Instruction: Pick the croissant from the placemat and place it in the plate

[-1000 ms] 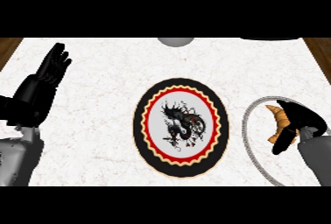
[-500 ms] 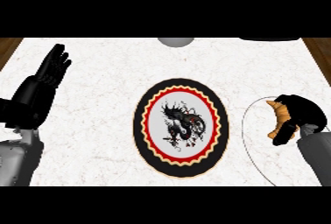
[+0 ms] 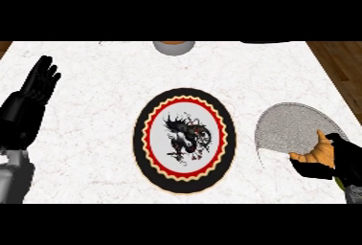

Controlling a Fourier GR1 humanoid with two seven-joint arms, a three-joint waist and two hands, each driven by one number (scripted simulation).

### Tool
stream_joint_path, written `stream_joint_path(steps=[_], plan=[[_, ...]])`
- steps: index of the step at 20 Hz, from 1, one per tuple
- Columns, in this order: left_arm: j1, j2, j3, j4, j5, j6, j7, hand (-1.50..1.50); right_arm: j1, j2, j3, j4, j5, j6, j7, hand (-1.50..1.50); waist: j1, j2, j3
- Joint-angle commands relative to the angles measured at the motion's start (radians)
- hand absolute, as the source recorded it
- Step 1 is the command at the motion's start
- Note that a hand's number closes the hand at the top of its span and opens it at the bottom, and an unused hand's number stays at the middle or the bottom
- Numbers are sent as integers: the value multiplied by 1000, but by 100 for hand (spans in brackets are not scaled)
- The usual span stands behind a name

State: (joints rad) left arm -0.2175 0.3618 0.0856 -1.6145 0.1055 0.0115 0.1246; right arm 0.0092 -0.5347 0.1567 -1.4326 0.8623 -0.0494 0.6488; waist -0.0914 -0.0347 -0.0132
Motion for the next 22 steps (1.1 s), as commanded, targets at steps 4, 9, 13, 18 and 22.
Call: stream_joint_path(steps=[4, 9, 13, 18, 22], plan=[[32, 9, 25, -15, 13, -6, -5, 0, 398, -17, 32, -466, 77, -117, 95, 150, -30, 5, 7], [3, 9, 16, 3, 5, -11, 0, 0, 510, -17, 76, -848, 123, -152, 103, 150, -5, 16, 8], [-2, -1, 0, -20, -5, -9, -5, 0, 579, 48, 224, -1078, 198, -185, 104, 150, 25, 17, 10], [0, -18, -21, -23, 10, -42, -18, 0, 488, 94, 316, -1127, 245, -166, 141, 150, 74, 30, 11], [-95, -5, -15, 29, -3, -43, 4, 0, 330, 151, 396, -1100, 311, -68, 240, 150, 85, 36, 10]])
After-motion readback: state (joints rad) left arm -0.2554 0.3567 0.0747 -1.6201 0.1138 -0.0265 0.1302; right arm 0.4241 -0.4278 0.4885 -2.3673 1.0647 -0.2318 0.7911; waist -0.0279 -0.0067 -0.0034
